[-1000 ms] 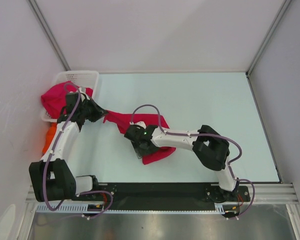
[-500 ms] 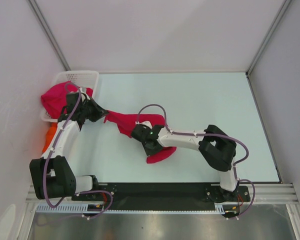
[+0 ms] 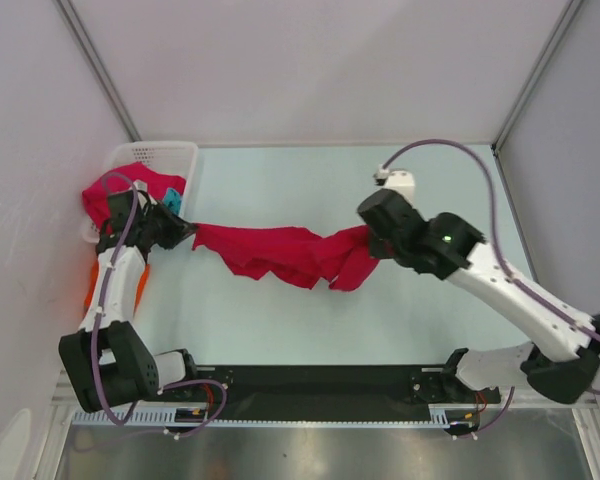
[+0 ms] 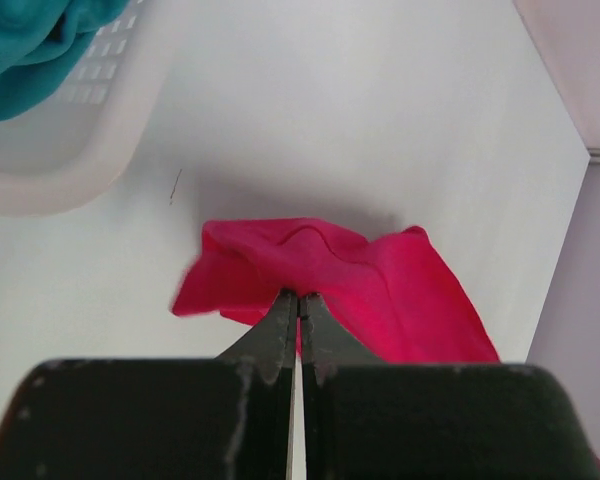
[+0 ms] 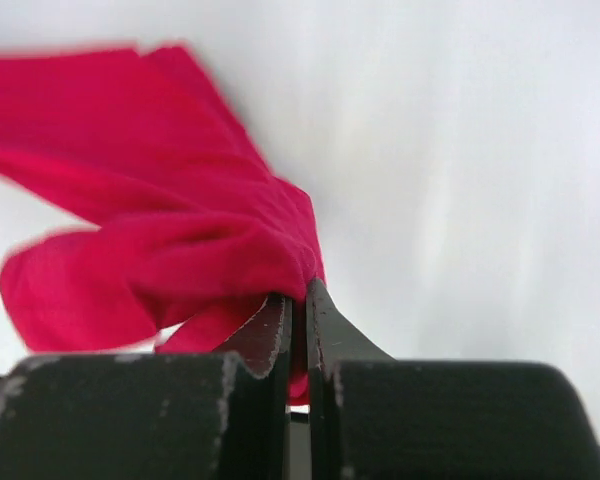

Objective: Fold and stack the t-shirts

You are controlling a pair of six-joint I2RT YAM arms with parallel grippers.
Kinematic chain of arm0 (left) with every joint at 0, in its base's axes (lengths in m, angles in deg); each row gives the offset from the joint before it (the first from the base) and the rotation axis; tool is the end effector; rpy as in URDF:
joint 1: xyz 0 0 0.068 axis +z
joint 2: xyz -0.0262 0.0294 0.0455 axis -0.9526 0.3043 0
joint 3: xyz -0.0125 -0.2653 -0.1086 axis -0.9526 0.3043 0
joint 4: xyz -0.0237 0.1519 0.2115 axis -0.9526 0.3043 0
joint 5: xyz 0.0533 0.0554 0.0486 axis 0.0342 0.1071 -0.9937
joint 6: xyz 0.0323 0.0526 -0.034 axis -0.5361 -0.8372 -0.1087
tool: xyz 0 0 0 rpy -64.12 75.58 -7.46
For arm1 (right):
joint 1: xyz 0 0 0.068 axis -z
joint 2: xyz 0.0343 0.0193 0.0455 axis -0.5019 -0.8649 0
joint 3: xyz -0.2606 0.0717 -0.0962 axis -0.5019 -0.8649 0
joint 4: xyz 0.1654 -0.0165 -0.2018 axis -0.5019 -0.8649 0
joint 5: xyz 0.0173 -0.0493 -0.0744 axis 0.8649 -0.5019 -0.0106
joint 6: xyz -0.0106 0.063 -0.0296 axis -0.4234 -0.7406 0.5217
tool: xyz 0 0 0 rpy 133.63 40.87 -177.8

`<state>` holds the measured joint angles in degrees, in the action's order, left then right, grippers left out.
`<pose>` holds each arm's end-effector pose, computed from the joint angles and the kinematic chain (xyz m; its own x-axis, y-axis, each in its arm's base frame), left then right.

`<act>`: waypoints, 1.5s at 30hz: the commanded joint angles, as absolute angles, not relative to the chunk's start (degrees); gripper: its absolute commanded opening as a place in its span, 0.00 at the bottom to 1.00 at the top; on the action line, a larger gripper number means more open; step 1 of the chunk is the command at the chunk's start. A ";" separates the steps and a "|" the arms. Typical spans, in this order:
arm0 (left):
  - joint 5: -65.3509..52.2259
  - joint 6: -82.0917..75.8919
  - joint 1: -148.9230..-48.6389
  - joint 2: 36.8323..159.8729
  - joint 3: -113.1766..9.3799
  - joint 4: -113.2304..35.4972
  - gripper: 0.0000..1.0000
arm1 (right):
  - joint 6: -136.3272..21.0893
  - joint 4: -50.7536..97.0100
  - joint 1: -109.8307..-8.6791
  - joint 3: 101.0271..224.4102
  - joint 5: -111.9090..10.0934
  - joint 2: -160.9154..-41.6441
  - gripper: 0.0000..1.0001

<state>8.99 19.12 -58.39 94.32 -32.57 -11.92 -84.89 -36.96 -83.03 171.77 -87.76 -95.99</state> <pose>0.2722 0.0433 0.2694 -0.5903 -0.6703 -0.4497 -0.3168 0.7048 -0.6348 0.1801 0.1914 0.3830 -0.6807 -0.0890 -0.7272 -0.1601 0.9867 0.0292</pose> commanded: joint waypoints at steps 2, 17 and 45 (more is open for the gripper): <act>12.33 17.93 -56.55 88.08 -37.99 -9.09 0.00 | -87.80 -47.20 -80.41 173.92 -96.59 -89.64 0.00; 23.22 20.65 -56.46 102.01 -35.98 -15.40 0.00 | -81.13 -22.52 -69.07 151.95 -79.82 -99.28 0.03; 16.83 18.55 -60.50 111.72 -34.75 -15.85 0.87 | -71.55 -14.77 -66.16 164.08 -81.14 -120.92 0.27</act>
